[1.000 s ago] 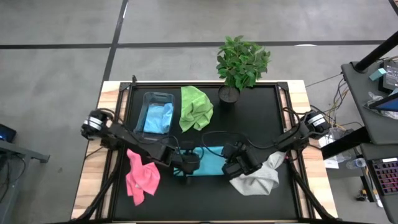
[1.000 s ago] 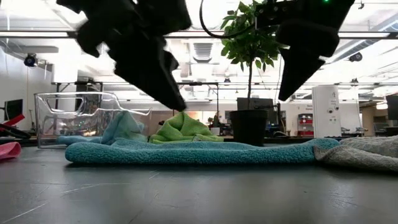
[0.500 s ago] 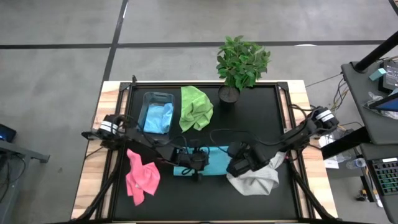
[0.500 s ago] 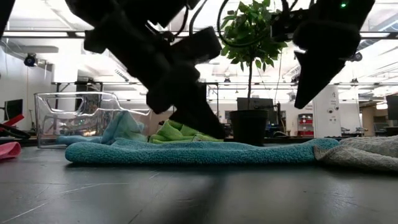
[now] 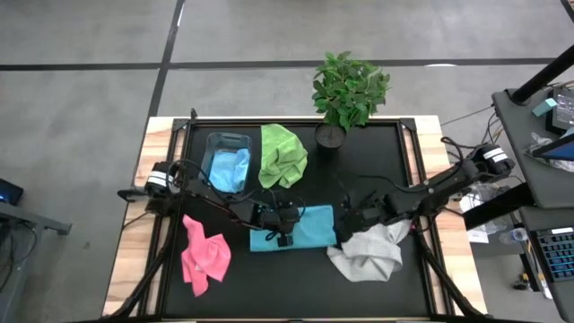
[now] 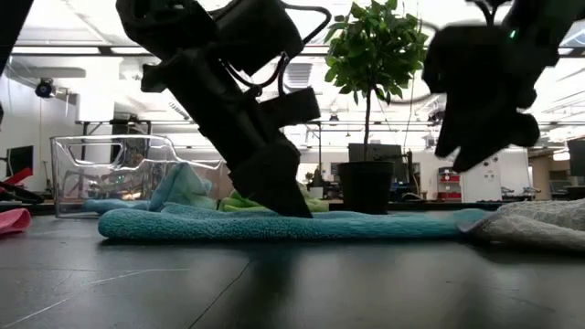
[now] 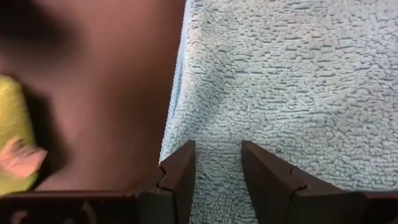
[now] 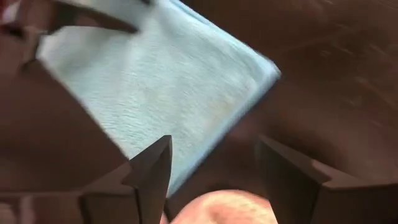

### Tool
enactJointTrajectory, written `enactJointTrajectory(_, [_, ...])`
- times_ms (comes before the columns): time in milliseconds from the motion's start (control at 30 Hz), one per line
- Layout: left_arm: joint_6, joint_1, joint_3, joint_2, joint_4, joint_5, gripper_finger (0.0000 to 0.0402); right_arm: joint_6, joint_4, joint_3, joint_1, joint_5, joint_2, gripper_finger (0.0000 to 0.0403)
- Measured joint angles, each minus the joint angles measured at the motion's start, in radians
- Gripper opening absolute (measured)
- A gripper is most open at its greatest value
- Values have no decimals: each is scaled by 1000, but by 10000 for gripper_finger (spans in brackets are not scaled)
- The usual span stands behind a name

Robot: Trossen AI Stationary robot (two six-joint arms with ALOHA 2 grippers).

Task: Fold microfiber towels
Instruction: Fold the blue microfiber towel

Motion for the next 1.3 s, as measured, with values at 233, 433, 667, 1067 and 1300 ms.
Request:
enactJointTrajectory(233, [-24,29,1,-1,-33,-29,116,7,5,-34,-67,-17,8,241])
enactJointTrajectory(433, [-15,26,2,-20,-50,-22,116,-28,18,-34,-109,-16,22,262])
enactJointTrajectory(667, [6,11,-1,-83,-91,-18,116,-73,115,-35,-124,-18,97,272])
enactJointTrajectory(1067, [29,9,-3,-83,-86,-19,116,-147,304,-34,-157,-88,236,272])
enactJointTrajectory(1300, [30,8,-3,-83,-84,-19,116,-198,470,-34,-161,-146,276,265])
